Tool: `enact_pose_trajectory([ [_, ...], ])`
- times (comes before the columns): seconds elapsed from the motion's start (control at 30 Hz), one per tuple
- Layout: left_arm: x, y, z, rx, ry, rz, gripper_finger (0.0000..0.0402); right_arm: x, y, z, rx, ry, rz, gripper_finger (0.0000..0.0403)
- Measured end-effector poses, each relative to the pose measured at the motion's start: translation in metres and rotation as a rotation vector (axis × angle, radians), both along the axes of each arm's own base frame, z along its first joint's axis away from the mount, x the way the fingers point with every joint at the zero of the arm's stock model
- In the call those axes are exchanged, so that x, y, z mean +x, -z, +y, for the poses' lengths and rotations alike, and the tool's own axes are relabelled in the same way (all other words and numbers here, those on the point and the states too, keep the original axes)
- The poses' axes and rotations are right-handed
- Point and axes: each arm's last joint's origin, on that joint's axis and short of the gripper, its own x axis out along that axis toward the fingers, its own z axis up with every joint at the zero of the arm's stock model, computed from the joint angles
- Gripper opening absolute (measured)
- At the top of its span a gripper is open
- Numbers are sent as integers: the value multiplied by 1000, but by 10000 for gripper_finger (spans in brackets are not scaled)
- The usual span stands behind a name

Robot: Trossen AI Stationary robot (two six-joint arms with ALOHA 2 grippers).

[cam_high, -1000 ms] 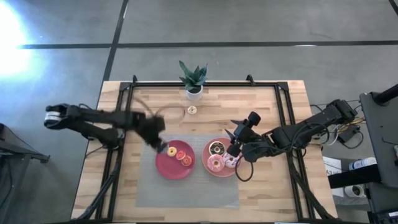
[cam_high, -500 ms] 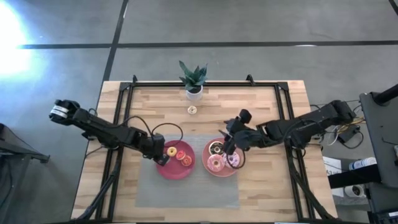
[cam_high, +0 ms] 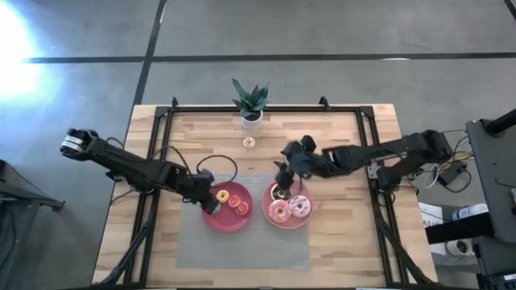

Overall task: Pick & Place donuts
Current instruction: Put the small white donut on the pink plate

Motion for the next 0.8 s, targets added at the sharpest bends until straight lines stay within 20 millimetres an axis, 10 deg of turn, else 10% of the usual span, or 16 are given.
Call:
enact_pose_trajectory([
  [0.33, -9, -72, 6, 175, -26, -196, 123, 39, 71, -98, 628, 185, -19, 201],
  [0.8, -40, -102, 18, 294, -70, -280, 123, 107, 100, -174, 621, 354, 142, 201],
])
